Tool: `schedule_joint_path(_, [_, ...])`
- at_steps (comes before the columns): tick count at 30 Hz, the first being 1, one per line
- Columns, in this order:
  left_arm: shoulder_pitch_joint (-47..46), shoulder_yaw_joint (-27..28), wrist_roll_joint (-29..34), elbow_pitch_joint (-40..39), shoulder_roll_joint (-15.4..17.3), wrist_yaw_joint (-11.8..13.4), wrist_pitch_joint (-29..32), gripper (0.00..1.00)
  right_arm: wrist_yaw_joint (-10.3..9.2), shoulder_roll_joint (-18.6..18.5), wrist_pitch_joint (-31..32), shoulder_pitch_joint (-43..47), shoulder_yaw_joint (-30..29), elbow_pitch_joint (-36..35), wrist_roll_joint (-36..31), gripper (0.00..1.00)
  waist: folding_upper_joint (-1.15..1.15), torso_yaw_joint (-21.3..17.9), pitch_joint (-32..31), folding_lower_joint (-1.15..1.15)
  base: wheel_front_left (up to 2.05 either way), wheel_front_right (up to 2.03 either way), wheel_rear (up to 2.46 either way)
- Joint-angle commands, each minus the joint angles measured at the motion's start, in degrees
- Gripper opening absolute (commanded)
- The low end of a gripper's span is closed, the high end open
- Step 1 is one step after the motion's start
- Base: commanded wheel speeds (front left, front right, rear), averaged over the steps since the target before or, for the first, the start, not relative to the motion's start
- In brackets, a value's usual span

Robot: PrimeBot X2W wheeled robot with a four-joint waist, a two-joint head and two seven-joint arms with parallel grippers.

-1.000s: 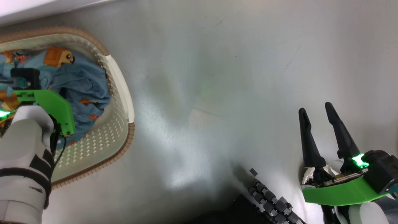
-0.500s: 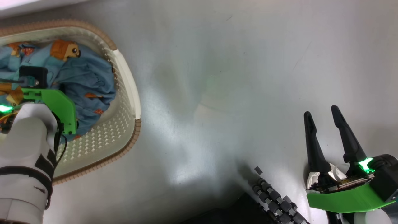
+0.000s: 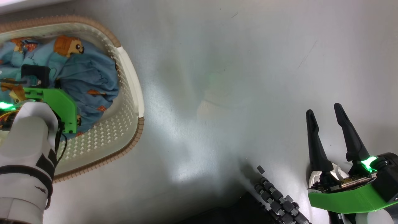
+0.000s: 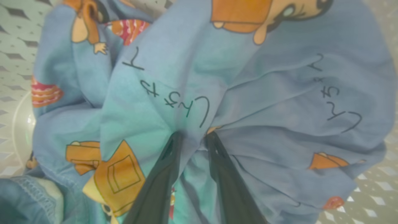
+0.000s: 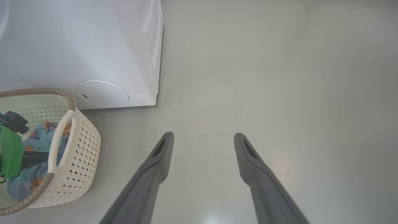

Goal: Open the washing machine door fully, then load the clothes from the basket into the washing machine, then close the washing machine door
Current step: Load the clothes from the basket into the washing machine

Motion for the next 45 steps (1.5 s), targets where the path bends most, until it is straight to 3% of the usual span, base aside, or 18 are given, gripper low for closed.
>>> schedule_joint_path(1, [0.7, 0.5, -0.4, -0.2, 1.6, 0.0, -0.6, 0.41, 0.35, -0.7, -0.3, 3.2, 0.9, -1.1, -0.1, 1.0, 0.0, 0.1, 0.0, 0.0, 0.01, 0.01, 0.01])
schedule_joint_path(5, [0.5, -0.1, -0.6, -0.2, 1.5, -0.3, -1.3, 0.11, 0.35, -0.7, -0.3, 3.2, 0.9, -1.2, -0.3, 1.0, 0.0, 0.3, 0.2, 0.0, 0.0, 0.0, 0.0])
schedule_joint_path(9, [0.3, -0.4, -0.7, -0.2, 1.4, -0.3, -1.7, 0.0, 0.35, -0.7, -0.3, 3.1, 0.9, -1.2, -0.4, 1.0, 0.0, 0.3, 0.2, 0.0, 0.0, 0.0, 0.0])
schedule_joint_path(21, [0.4, 0.5, -3.0, -0.2, 1.7, -0.3, -3.8, 0.0, 0.35, -0.7, -0.3, 1.1, 2.1, -0.1, 0.1, 1.0, 0.0, 0.1, -0.3, 0.0, 0.0, 0.0, 0.0])
schedule_joint_path(28, [2.1, 5.6, -8.5, -0.2, 3.4, -0.6, -6.8, 0.0, 0.35, -0.7, -0.3, -5.0, 5.4, 2.3, 1.2, 1.0, 0.0, -0.7, -1.5, 0.0, 0.0, 0.0, 0.0])
schedule_joint_path(31, [4.4, 7.1, -10.1, -2.0, 2.8, -0.9, -7.7, 0.0, 0.35, -0.7, -0.3, -7.7, 6.0, 4.0, 1.7, 1.0, 0.0, 0.7, -4.4, 0.0, 0.0, 0.0, 0.0])
schedule_joint_path(39, [15.8, 11.5, -10.1, -17.1, 1.1, -0.4, -7.9, 0.0, 0.35, -0.7, -0.3, -9.1, 5.5, 6.3, 1.3, 1.0, 0.0, 4.9, -13.1, 0.0, 0.0, 0.0, 0.0])
schedule_joint_path(45, [26.5, 16.0, -8.2, -28.4, -1.8, 0.0, -7.9, 0.0, 0.35, -0.7, -0.3, -8.0, 4.8, 7.6, 1.0, 1.0, 0.0, 7.8, -21.2, 0.0, 0.0, 0.0, 0.0])
